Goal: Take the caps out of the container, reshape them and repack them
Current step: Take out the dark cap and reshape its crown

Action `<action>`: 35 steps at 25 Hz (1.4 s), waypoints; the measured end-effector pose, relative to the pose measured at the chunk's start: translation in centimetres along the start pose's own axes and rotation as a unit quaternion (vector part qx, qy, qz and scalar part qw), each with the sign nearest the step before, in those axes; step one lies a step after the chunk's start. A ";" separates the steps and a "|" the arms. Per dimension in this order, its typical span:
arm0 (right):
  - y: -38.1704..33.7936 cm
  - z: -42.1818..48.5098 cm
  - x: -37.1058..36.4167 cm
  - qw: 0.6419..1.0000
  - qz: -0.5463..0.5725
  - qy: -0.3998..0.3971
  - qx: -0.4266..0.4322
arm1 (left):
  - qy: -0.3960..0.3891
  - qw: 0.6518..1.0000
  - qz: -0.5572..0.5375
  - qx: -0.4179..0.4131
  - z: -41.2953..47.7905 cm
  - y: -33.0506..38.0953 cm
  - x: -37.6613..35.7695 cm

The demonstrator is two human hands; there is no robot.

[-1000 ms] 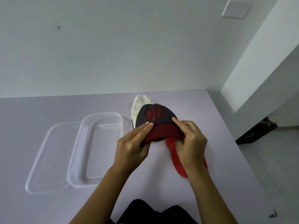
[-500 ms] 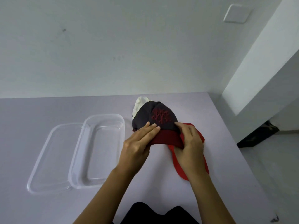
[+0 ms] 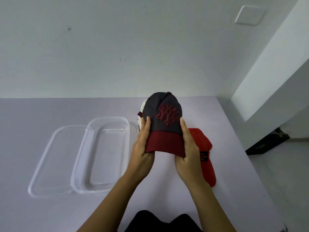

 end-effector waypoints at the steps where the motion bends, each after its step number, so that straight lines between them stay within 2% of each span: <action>1: 0.2 0.3 0.4 0.999 -0.020 -0.008 0.033 | -0.017 0.999 0.027 -0.028 0.3 0.0 0.6; 3: 0.9 0.6 1.3 0.996 -0.050 -0.016 0.076 | -0.105 0.990 0.070 -0.065 1.3 -0.6 2.5; 4: 1.2 0.6 1.7 0.995 -0.055 -0.020 0.086 | -0.138 0.986 0.080 -0.049 1.9 -1.1 3.4; 5: 1.3 0.4 1.9 0.994 -0.054 -0.027 0.094 | -0.128 0.989 0.068 0.004 2.7 -1.3 4.1; 6: 1.4 0.2 2.1 0.993 -0.047 -0.035 0.102 | -0.077 0.993 0.029 0.081 3.7 -1.4 4.6; 8: 1.3 -0.5 2.1 0.989 -0.039 -0.055 0.128 | 0.001 0.978 -0.088 0.189 4.7 -1.4 5.6; 9: 1.3 -0.8 2.0 0.987 -0.042 -0.068 0.142 | -0.011 0.967 -0.123 0.221 5.2 -1.2 5.5; 12: 1.2 -1.7 1.8 0.981 -0.051 -0.100 0.157 | -0.122 0.945 -0.160 0.258 6.6 0.1 4.2; 16: 2.6 -3.1 2.2 0.974 -0.105 -0.122 0.160 | -0.143 0.938 -0.187 0.253 6.7 0.5 4.9; 17: 3.2 -3.4 2.3 0.971 -0.127 -0.139 0.147 | -0.136 0.938 -0.197 0.252 6.7 0.2 5.3; 19: 3.7 -3.0 3.1 0.981 -0.115 -0.148 0.051 | -0.131 0.938 -0.213 0.240 6.7 -0.2 5.9; 22: 2.5 -1.1 3.6 0.985 0.022 -0.102 -0.137 | -0.149 0.934 -0.245 0.213 6.3 -0.3 5.6; 25: 0.8 0.9 2.6 0.931 0.183 -0.161 -0.272 | -0.209 0.925 -0.246 0.199 5.6 0.7 3.8; 27: 0.2 2.0 2.3 0.891 0.261 -0.164 -0.333 | -0.219 0.930 -0.219 0.200 5.4 1.1 2.8; 29: -0.1 2.8 2.3 0.883 0.297 -0.158 -0.328 | -0.191 0.941 -0.191 0.206 5.6 1.1 2.7; 31: -0.5 3.1 2.4 0.896 0.290 -0.151 -0.300 | -0.173 0.941 -0.185 0.223 5.7 0.8 3.2; 35: -0.2 2.4 1.8 0.938 0.211 -0.167 -0.219 | -0.242 0.928 -0.166 0.228 4.7 1.4 3.2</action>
Point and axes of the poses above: each hand's wrist, its own z-axis towards the middle knuckle, its own x-axis out of the back of the hand, y = z × x, the point moved 2 cm from there along z, towards the middle knuckle, and after that the axes turned 15 degrees about y, right-handed, at the moved point
